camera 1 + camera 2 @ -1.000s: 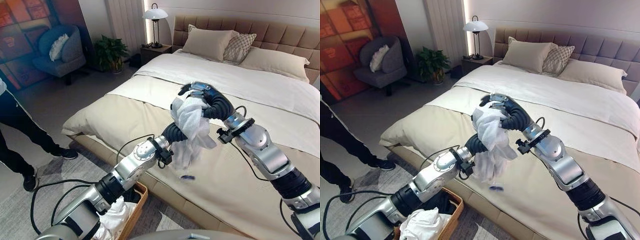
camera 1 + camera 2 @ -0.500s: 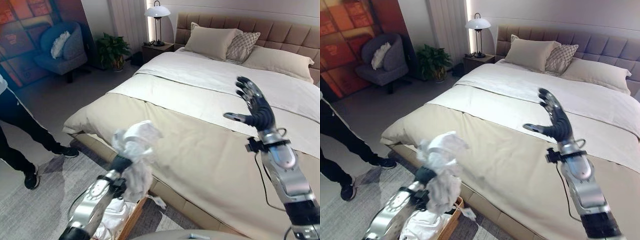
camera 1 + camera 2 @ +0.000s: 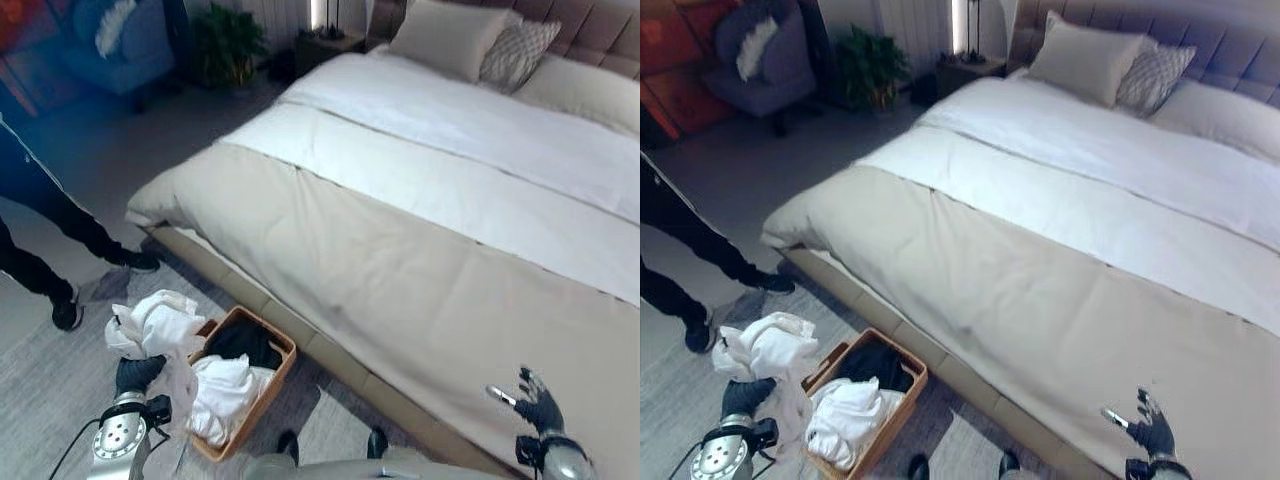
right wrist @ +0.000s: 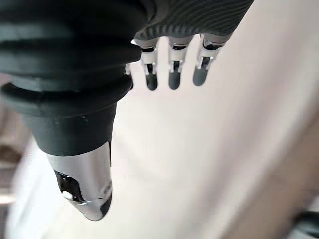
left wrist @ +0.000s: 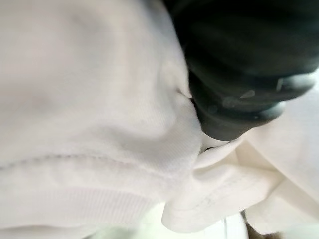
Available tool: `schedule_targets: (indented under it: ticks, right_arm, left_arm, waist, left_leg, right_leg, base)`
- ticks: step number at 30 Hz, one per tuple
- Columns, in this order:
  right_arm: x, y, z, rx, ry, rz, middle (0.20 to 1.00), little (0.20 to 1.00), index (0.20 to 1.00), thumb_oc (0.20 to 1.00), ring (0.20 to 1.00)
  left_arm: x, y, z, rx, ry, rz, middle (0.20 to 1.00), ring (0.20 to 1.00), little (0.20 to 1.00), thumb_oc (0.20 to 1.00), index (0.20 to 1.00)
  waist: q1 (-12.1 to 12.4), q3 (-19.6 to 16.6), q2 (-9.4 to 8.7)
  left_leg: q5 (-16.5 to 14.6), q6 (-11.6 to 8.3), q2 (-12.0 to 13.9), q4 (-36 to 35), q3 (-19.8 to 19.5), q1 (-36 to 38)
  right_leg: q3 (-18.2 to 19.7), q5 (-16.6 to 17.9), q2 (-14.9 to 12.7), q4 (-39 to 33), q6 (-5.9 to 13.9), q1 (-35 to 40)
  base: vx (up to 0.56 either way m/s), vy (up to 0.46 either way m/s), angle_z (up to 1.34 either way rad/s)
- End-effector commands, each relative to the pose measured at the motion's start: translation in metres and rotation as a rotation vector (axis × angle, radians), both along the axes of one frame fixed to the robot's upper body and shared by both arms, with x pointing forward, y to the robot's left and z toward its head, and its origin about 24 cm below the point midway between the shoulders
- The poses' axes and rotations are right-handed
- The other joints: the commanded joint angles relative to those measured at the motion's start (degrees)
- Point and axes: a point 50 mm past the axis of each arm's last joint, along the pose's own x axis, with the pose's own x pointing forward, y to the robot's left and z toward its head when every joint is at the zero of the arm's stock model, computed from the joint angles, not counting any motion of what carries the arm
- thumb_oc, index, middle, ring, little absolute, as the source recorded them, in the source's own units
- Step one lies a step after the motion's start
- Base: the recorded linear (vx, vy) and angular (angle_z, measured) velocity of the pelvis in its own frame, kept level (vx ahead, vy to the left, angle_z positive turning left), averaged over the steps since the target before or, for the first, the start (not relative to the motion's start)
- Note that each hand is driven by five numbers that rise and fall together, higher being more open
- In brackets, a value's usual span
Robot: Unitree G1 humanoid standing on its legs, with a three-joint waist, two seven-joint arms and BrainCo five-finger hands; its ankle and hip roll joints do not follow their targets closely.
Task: Pick up clothes into the bucket
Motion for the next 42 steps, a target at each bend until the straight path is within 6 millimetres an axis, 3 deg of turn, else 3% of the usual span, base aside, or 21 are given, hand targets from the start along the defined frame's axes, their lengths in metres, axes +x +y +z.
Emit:
schedule_targets:
  ticks: [1, 4, 10, 15, 19, 23, 30, 31, 32, 33, 37, 42]
  right_arm:
    - [0.042, 0.018, 0.008, -0.002, -0.114, 0.125, 1.000, 1.000, 1.000, 1.000, 1.000]
    - [0.043, 0.028, -0.003, 0.012, -0.068, 0.144, 1.000, 1.000, 1.000, 1.000, 1.000]
    - [0.055, 0.034, -0.001, -0.007, -0.096, 0.160, 1.000, 1.000, 1.000, 1.000, 1.000]
    - [0.078, 0.040, 0.009, -0.010, -0.195, 0.117, 1.000, 1.000, 1.000, 1.000, 1.000]
    - [0.095, 0.043, 0.019, -0.020, -0.265, 0.100, 1.000, 1.000, 1.000, 1.000, 1.000]
    - [0.112, 0.047, 0.031, -0.007, -0.343, 0.101, 1.000, 1.000, 1.000, 1.000, 1.000]
    - [0.127, 0.061, 0.042, 0.017, -0.426, 0.105, 1.000, 1.000, 1.000, 1.000, 1.000]
    - [0.128, 0.062, 0.043, 0.018, -0.428, 0.109, 1.000, 1.000, 1.000, 1.000, 1.000]
    - [0.130, 0.064, 0.044, 0.021, -0.435, 0.115, 1.000, 1.000, 1.000, 1.000, 1.000]
    - [0.130, 0.064, 0.044, 0.023, -0.434, 0.116, 1.000, 1.000, 1.000, 1.000, 1.000]
    - [0.130, 0.064, 0.043, 0.024, -0.422, 0.112, 1.000, 1.000, 1.000, 1.000, 1.000]
    - [0.132, 0.062, 0.046, 0.025, -0.428, 0.129, 1.000, 1.000, 1.000, 1.000, 1.000]
  left_arm:
    - [0.034, 0.025, 0.051, 0.216, -0.215, 0.051, 0.200, 0.200, 0.200, 0.200, 0.200]
    - [0.044, 0.030, 0.062, 0.267, -0.265, 0.096, 0.200, 0.200, 0.200, 0.200, 0.200]
    - [0.075, 0.040, 0.087, 0.336, -0.334, 0.151, 0.200, 0.200, 0.200, 0.200, 0.200]
    - [0.103, 0.052, 0.141, 0.439, -0.475, 0.199, 0.200, 0.200, 0.200, 0.200, 0.200]
    - [0.118, 0.054, 0.166, 0.478, -0.523, 0.217, 0.200, 0.200, 0.200, 0.200, 0.200]
    - [0.127, 0.058, 0.187, 0.535, -0.544, 0.237, 0.200, 0.200, 0.200, 0.200, 0.200]
    - [0.134, 0.055, 0.200, 0.563, -0.570, 0.249, 0.200, 0.200, 0.200, 0.200, 0.200]
    - [0.136, 0.054, 0.200, 0.565, -0.565, 0.246, 0.492, 0.492, 0.492, 0.492, 0.492]
    - [0.138, 0.054, 0.200, 0.565, -0.551, 0.246, 0.947, 0.947, 0.947, 0.947, 0.947]
    - [0.140, 0.054, 0.198, 0.564, -0.535, 0.247, 1.000, 1.000, 1.000, 1.000, 1.000]
    - [0.152, 0.051, 0.194, 0.532, -0.460, 0.244, 1.000, 1.000, 1.000, 1.000, 1.000]
    - [0.152, 0.055, 0.178, 0.502, -0.374, 0.240, 1.000, 1.000, 1.000, 1.000, 1.000]
  waist:
    - [0.3, 4.5, -3.30]
    - [0.7, 6.8, -3.63]
    - [0.4, 11.0, -4.87]
    - [-0.8, 15.9, -6.60]
    - [-1.6, 18.3, -7.21]
    - [-2.8, 18.7, -8.33]
    - [-4.3, 18.7, -10.49]
    - [-4.4, 18.7, -10.66]
    - [-4.6, 18.7, -10.95]
    - [-4.7, 18.7, -11.12]
    - [-5.3, 18.7, -11.16]
    - [-5.2, 18.7, -10.78]
  left_leg:
    - [-8.2, 1.53, -2.4, 14.9, -2.2, -8.2]
    - [-9.6, 2.22, -2.2, 19.8, -2.3, -14.0]
    - [-9.4, 2.03, -2.5, 24.4, -3.1, -22.4]
    - [-8.8, 1.31, -1.9, 28.2, -3.9, -32.5]
    - [-9.1, 1.43, -1.8, 30.7, -3.6, -37.5]
    - [-10.1, 1.77, -1.4, 34.0, -3.0, -42.9]
    - [-10.6, 2.31, -0.8, 36.0, -2.2, -49.9]
    - [-10.6, 2.34, -0.7, 36.0, -2.1, -50.3]
    - [-10.6, 2.37, -0.6, 36.0, -2.0, -50.8]
    - [-10.6, 2.42, -0.6, 36.0, -2.1, -51.0]
    - [-10.2, 2.38, -0.8, 35.3, -2.1, -51.5]
    - [-9.9, 2.32, -1.3, 34.7, -2.5, -51.4]
  right_leg:
    - [2.2, -1.7, -2.4, 10.2, 1.69, -6.5]
    - [4.0, -2.3, -2.5, 14.2, 1.22, -12.2]
    - [3.6, -3.0, -2.9, 18.2, 0.75, -20.0]
    - [3.4, -2.2, -2.2, 20.0, 0.87, -29.0]
    - [3.6, -1.7, -2.2, 21.2, 1.25, -33.4]
    - [4.3, -1.2, -1.8, 22.4, 1.63, -38.4]
    - [5.2, 0.6, -0.9, 21.3, 2.61, -44.9]
    - [5.1, 0.8, -0.8, 21.0, 2.69, -45.4]
    - [5.1, 1.1, -0.7, 20.7, 2.78, -45.8]
    - [5.1, 1.2, -0.7, 20.4, 2.80, -46.0]
    - [4.7, 1.5, -0.7, 19.6, 2.73, -46.6]
    - [4.5, 1.2, -0.8, 19.6, 2.27, -46.7]
  base:
    - [-0.21, 0.075, 0.05]
    - [-0.12, 0.065, -0.01]
    - [-0.11, 0.007, 0.01]
    - [-0.13, 0.000, 0.08]
    - [-0.05, 0.041, 0.02]
    - [-0.02, 0.051, -0.03]
    - [0.01, 0.035, -0.13]
    - [0.03, 0.011, -0.13]
    - [0.03, -0.002, -0.06]
    - [0.00, 0.000, 0.00]
    - [0.01, -0.014, -0.05]
    - [0.00, -0.007, 0.02]
